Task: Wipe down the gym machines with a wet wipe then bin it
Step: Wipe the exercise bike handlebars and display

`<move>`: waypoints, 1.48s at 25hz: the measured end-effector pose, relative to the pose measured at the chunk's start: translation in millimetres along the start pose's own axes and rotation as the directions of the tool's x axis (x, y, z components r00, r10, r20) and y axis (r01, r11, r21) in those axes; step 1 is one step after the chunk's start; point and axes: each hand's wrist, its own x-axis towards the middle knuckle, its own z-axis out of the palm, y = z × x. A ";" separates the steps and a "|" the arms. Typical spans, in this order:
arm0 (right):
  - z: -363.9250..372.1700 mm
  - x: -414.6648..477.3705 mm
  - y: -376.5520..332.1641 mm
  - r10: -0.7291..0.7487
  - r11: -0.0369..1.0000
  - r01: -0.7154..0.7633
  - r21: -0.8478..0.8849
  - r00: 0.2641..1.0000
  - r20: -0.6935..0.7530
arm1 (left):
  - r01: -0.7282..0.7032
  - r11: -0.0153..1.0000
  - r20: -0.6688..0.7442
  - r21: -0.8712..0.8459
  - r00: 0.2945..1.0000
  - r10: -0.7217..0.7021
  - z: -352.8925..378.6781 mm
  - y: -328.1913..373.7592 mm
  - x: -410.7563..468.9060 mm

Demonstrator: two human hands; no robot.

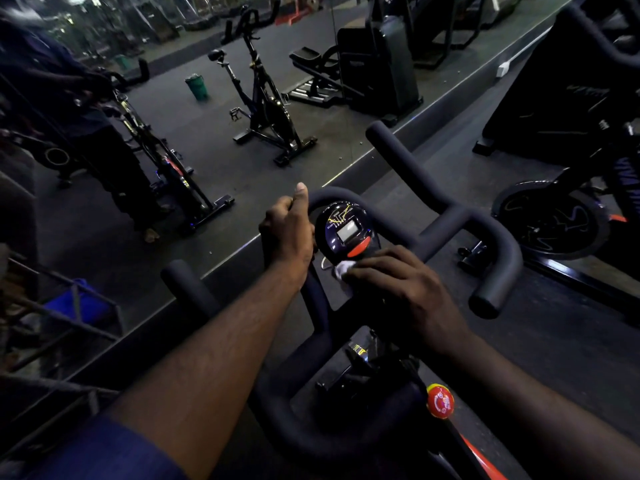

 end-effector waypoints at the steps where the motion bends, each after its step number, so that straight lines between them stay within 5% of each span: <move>1: -4.8 -2.0 4.4 0.014 1.000 -0.014 0.025 1.000 -0.004 | 0.006 1.000 -0.001 -0.009 1.000 -0.006 0.2 -0.8 0.3; 4: -14.9 -2.7 16.6 0.172 0.982 -0.162 0.095 0.979 -0.113 | 0.022 0.997 0.013 -0.076 1.000 -0.021 3.2 -5.2 3.0; 7: 1.0 -3.8 0.9 0.093 0.993 -0.087 0.076 0.992 -0.082 | 0.017 0.988 0.010 -0.151 1.000 -0.016 4.0 -5.3 1.6; 10: -1.7 -5.2 2.2 0.250 0.958 -0.213 0.190 0.949 -0.194 | 0.024 0.986 0.015 -0.162 1.000 -0.022 3.1 -5.2 0.1; 13: 5.9 -13.4 -0.3 0.101 0.992 -0.093 0.089 0.991 -0.088 | 0.012 0.990 0.005 -0.139 1.000 -0.011 2.5 -1.9 -2.9; 16: 5.5 -10.1 -0.7 0.402 0.907 -0.344 0.242 0.877 -0.261 | -0.005 0.991 -0.002 -0.135 1.000 0.004 0.5 -2.0 -3.0; 21: 0.1 38.7 0.4 0.563 0.824 -0.494 0.277 0.765 -0.312 | 0.002 0.991 0.019 -0.132 1.000 0.000 0.0 -1.1 -3.8; 25: -7.6 44.2 -10.9 0.381 0.918 -0.348 0.190 0.905 -0.187 | -0.006 0.998 0.012 -0.066 1.000 0.006 -0.5 -1.3 -1.5; 28: -8.9 54.6 -9.5 0.431 0.895 -0.378 0.237 0.869 -0.243 | -0.013 0.999 0.021 -0.035 1.000 0.013 -0.1 -3.7 -0.2; 30: -10.1 61.1 -16.1 0.366 0.922 -0.341 0.182 0.922 -0.126 | -0.012 0.999 0.021 -0.032 1.000 0.013 -0.9 -1.4 -0.7; 37: -25.4 79.1 -7.4 0.422 0.891 -0.416 0.180 0.906 0.004 | 0.013 0.998 0.025 -0.056 1.000 -0.012 -1.7 0.0 -3.9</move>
